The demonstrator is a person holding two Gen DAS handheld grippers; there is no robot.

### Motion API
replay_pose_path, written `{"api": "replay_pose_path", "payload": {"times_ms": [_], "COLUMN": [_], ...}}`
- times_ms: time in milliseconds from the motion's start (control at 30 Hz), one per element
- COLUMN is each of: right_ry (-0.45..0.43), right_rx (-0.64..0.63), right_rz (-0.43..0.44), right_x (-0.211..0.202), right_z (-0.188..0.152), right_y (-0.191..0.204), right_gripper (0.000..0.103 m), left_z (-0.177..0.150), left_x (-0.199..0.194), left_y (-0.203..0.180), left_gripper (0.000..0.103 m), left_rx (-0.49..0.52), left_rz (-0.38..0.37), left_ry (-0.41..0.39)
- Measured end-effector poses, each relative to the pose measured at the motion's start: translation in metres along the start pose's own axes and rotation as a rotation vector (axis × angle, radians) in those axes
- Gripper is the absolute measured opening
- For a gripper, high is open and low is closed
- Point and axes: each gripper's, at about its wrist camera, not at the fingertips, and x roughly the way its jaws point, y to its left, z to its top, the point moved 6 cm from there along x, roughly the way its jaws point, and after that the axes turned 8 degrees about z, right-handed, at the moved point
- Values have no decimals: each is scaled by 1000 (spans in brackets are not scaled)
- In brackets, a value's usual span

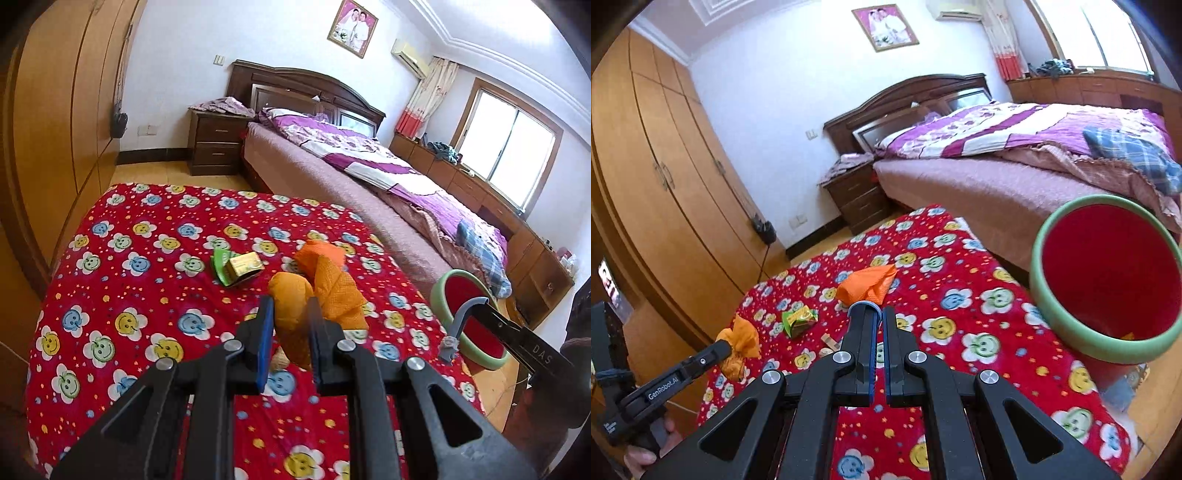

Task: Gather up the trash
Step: 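Carry the orange bag and blue item with both tools over the bucket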

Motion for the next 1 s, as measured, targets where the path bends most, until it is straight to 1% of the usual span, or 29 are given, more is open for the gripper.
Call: {"api": "replay_pose_path", "payload": {"times_ms": [300,567,1000], "right_ry": [-44,-90,-134], "right_rx": [37,75,121], "right_rz": [-34,-63,-106], "right_x": [-29,-52,-74], "right_z": [6,13,31], "right_y": [-26,-51,-103], "right_gripper": [3,3,3], "left_z": [-1,1,8], "left_x": [-9,-12,8], "left_y": [-25,-56,-109], "left_gripper": [17,17,17], "left_rx": [23,62,120], "left_rz": [-31,-59,-105], "left_ry": [0,-5,15]}}
